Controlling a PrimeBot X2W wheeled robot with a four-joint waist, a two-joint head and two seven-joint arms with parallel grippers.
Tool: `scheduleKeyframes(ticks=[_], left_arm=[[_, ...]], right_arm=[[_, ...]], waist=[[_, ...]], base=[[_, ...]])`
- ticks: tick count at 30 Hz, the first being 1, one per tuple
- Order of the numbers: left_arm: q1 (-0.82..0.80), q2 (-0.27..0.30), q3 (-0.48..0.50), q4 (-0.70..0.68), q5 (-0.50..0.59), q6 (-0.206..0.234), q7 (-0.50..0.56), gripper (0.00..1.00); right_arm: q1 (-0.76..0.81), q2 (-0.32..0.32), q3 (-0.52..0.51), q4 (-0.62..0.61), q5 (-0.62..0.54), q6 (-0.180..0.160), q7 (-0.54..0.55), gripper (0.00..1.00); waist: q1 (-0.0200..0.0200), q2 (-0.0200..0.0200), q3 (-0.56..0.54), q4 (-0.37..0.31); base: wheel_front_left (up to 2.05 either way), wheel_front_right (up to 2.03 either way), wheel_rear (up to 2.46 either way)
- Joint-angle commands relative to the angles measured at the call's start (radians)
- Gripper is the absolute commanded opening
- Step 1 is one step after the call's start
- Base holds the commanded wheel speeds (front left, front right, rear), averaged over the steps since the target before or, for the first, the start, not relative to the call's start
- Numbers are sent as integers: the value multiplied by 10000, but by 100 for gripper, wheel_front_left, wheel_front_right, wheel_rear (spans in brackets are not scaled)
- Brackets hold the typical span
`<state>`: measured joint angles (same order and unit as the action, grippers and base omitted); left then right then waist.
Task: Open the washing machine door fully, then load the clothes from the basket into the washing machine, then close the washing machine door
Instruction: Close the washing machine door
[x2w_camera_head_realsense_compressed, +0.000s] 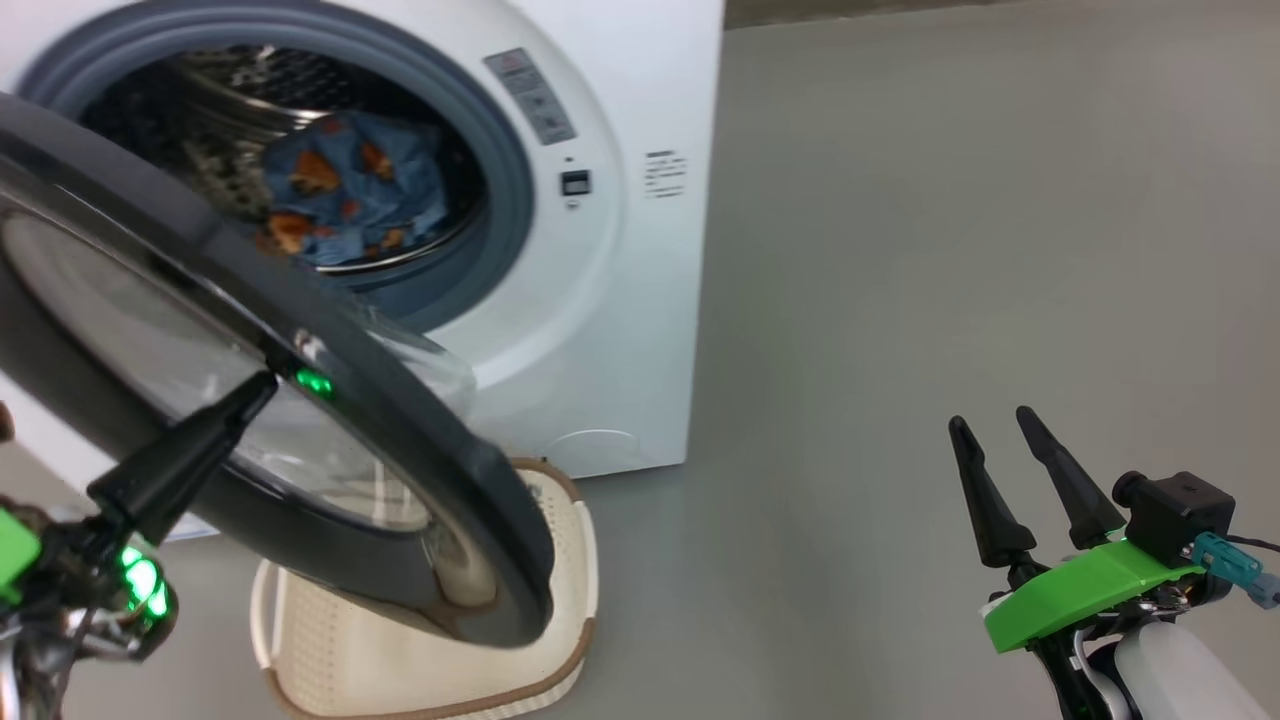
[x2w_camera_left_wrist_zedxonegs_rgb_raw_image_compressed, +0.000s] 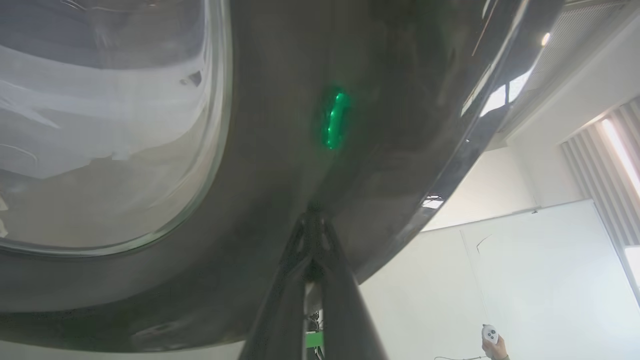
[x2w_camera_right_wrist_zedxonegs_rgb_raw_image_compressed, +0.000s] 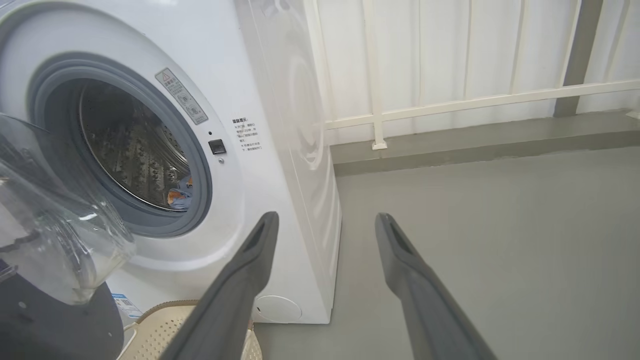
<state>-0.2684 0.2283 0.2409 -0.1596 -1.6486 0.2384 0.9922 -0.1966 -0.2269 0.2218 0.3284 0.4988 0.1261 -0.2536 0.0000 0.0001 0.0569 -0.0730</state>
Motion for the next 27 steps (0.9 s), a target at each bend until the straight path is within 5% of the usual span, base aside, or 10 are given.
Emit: scheduleKeyframes(ticks=[1,11,27], left_arm=[[-613,178,275,-129,152,-121,-157,0],[-1352,-9,23,675,604,-537,-661,0],[-1164,-49,-49,679,1041,-1185,-933,0]], right_arm=[[-242,-99,173,-253,-65,46,-82,100],[-293,-101,82,-300,-57,46,-82,100],[-198,-178,152,-193,-91,46,-82,100]], waist=[[0,-1,114,-478],[0,-1,326,-697],[0,-1,-53,173]], base=[[0,0,0],[0,0,0],[0,0,0]])
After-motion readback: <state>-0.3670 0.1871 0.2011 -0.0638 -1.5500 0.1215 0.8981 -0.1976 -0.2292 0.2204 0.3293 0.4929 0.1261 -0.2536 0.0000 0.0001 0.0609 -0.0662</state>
